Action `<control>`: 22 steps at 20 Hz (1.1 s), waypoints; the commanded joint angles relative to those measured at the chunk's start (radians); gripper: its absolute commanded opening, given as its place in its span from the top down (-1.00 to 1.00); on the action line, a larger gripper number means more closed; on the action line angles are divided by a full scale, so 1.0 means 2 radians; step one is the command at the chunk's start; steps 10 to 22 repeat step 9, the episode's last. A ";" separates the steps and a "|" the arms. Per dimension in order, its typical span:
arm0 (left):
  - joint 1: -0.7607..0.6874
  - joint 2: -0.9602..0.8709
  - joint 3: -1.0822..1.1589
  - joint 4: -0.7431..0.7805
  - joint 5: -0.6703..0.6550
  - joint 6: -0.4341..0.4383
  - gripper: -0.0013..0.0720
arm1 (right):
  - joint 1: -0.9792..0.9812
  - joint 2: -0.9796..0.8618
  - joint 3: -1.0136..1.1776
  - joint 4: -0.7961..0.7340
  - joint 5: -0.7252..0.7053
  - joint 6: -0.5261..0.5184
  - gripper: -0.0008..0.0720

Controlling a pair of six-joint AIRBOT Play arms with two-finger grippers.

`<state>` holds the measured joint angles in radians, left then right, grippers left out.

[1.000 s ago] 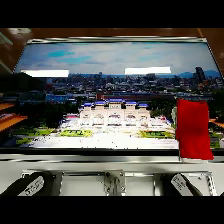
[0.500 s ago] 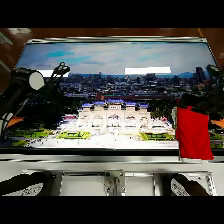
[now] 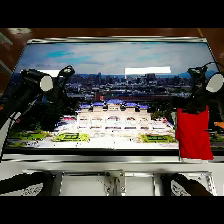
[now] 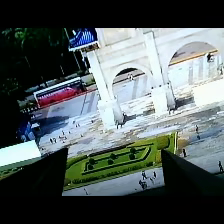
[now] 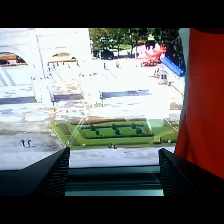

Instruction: Fold the shirts.

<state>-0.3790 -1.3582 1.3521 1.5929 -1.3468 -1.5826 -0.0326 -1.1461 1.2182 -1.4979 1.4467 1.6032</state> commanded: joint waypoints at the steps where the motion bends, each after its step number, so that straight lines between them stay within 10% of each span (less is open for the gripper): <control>1: -0.001 -0.001 0.000 0.002 0.007 0.000 -0.81 | 0.003 -0.001 0.001 0.000 0.000 0.000 -0.88; 22: 0.000 -0.001 0.000 0.003 0.015 0.002 -0.81 | 0.003 -0.001 0.001 0.000 0.000 0.000 -0.88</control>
